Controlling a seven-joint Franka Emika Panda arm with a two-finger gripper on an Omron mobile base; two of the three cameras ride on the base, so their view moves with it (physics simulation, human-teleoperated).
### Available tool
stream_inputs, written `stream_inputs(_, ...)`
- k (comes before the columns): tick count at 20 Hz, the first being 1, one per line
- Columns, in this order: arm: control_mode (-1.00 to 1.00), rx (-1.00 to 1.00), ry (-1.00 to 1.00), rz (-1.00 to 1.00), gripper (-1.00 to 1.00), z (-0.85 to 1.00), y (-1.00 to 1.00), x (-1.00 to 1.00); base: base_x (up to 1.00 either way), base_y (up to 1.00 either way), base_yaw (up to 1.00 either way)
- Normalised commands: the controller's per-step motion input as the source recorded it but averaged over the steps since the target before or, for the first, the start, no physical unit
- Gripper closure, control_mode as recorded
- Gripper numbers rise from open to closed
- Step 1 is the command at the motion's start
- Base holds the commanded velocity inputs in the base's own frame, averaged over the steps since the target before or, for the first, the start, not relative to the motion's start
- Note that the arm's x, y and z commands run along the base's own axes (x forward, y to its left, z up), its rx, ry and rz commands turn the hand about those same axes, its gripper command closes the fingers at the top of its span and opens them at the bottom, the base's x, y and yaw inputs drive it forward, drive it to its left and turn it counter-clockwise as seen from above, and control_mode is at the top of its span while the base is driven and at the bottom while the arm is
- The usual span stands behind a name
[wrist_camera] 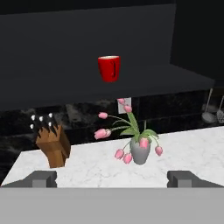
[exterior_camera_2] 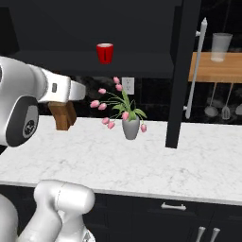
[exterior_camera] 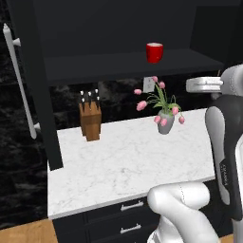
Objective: Gather all objects into one cabinet and sort the glasses and bowls to opposite sides.
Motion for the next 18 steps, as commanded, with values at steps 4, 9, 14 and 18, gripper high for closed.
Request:
stream_inputs(4, -1.00, 0.00, 0.00, -0.07, -1.00, 0.27, -0.04, 0.35, 0.00, 0.00, 0.00)
stream_inputs(9, -1.00, -0.04, 0.02, 0.04, -1.00, -0.08, -0.04, 0.70, 0.00, 0.00, 0.00)
stream_inputs(14, -1.00, -0.02, 0.05, 0.00, -1.00, 0.00, -0.01, 0.86, 0.00, 0.00, 0.00)
stream_inputs(18, -1.00, -0.03, 0.02, 0.00, -1.00, -0.06, 0.00, 0.28, 0.00, 0.00, 0.00)
